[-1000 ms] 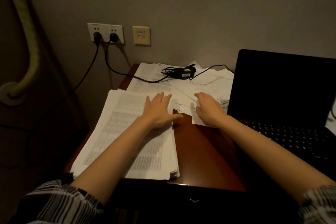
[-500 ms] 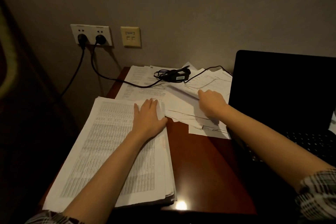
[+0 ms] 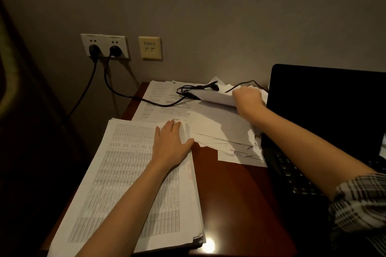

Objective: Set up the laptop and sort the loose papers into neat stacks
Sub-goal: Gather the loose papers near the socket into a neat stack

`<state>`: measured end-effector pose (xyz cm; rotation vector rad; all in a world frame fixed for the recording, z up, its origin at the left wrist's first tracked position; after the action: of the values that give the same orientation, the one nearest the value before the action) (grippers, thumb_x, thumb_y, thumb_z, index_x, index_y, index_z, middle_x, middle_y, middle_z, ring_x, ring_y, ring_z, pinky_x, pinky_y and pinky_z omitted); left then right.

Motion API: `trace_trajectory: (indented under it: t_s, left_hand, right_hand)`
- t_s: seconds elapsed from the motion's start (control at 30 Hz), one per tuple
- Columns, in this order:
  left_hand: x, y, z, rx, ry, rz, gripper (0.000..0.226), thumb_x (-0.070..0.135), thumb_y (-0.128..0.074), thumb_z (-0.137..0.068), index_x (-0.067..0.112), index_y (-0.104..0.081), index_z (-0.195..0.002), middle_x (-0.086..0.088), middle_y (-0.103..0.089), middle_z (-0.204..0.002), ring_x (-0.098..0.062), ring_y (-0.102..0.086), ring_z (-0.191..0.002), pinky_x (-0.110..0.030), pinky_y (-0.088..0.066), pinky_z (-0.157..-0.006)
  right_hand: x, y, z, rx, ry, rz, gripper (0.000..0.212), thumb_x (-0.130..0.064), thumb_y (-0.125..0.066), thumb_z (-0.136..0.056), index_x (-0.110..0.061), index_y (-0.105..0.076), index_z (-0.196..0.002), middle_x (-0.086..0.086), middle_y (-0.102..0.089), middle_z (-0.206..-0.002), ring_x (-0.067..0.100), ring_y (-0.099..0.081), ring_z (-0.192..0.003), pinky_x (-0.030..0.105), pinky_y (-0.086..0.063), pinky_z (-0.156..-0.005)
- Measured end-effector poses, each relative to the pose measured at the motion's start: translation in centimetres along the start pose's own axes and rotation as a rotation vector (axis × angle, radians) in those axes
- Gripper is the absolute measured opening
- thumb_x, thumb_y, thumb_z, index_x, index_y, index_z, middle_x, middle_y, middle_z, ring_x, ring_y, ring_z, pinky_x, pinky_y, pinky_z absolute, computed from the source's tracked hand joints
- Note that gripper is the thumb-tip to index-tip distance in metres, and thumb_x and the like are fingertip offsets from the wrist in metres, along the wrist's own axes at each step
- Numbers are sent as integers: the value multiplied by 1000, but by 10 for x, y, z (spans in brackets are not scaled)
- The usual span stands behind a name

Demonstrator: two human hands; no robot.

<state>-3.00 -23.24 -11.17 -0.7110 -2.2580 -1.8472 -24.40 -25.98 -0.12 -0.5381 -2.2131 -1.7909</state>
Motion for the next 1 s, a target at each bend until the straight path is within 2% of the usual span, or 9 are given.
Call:
trace_trajectory:
  t_s: [0.1,0.23,0.37,0.43,0.57,0.7,0.8,0.87,1.0]
  left_hand:
    - [-1,1,0,30,48,184,67,58,-44,-91,21,-33,-145,-1,-31,-154,-20,-27,-141,-44,-13,-118]
    - [4,28,8,34,300,957,48,47,-41,-98,17,-48,-135,-4,-48,-139,-16,-49,-115,-34,-40,-95]
    - [-12,68,3,-332,549,1965,83,69,-35,-89,-2,-43,-131,-29,-52,-131,-41,-56,-116,-50,-45,-100]
    - [-17,91,6,-540,519,2140,99,77,-37,-81,-9,-38,-128,-38,-48,-129,-51,-51,-118,-59,-44,-95]
    - [-20,123,13,-811,259,2258,106,79,-41,-80,-4,-26,-145,-35,-28,-146,-53,-33,-131,-63,-36,-102]
    - [-59,132,22,-653,515,2012,96,69,-59,-77,7,-34,-146,-20,-55,-130,-36,-62,-109,-47,-51,-91]
    - [-72,127,43,-523,617,1705,55,41,-68,-75,5,-66,-117,-17,-68,-106,-32,-69,-88,-40,-57,-73]
    - [-72,118,60,-565,704,1474,43,24,-66,-76,5,-63,-115,-19,-70,-99,-34,-70,-83,-43,-58,-68]
    - [-79,112,71,-516,639,1076,40,-4,-51,-90,8,-48,-127,-18,-61,-116,-34,-61,-100,-50,-54,-84]
  right_hand:
    - [24,42,-10,114,-71,-64,28,1,-58,-84,-5,-63,-111,17,-64,-110,36,-62,-102,37,-49,-78]
    - [32,92,2,293,-86,-162,26,2,-53,-85,-4,-62,-108,21,-64,-107,40,-62,-100,39,-48,-76]
    - [7,121,38,608,17,-106,26,-4,-80,-48,-10,-62,-66,10,-64,-59,29,-64,-51,23,-39,-43]
    - [-5,129,61,839,101,-107,28,-6,-76,-38,-15,-54,-53,1,-51,-43,23,-51,-32,14,-22,-41]
    - [-30,110,105,1091,326,-279,24,3,-48,-78,-8,-68,-86,4,-58,-59,22,-55,-44,23,-33,-36]
    - [-51,63,146,1053,606,-407,20,-8,-60,-89,-2,-69,-106,10,-72,-89,23,-68,-66,33,-53,-46]
    - [-68,26,176,868,753,-468,24,-14,-63,-88,-1,-68,-108,11,-72,-92,23,-70,-70,31,-55,-46]
    - [-77,11,189,643,841,-494,33,-21,-63,-85,-6,-66,-113,8,-72,-97,21,-70,-76,29,-55,-47]
    - [-80,1,198,-25,751,-747,48,-52,-41,-91,-31,-52,-132,-12,-55,-125,9,-50,-117,27,-44,-91]
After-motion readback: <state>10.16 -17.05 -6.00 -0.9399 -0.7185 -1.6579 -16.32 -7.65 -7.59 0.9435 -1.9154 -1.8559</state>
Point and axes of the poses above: each hand's wrist, its own z-axis away from the middle knuckle, its own y-axis out of the back of the hand, x = y × z, the point moved 2 cm from there along -z, towards the middle knuckle
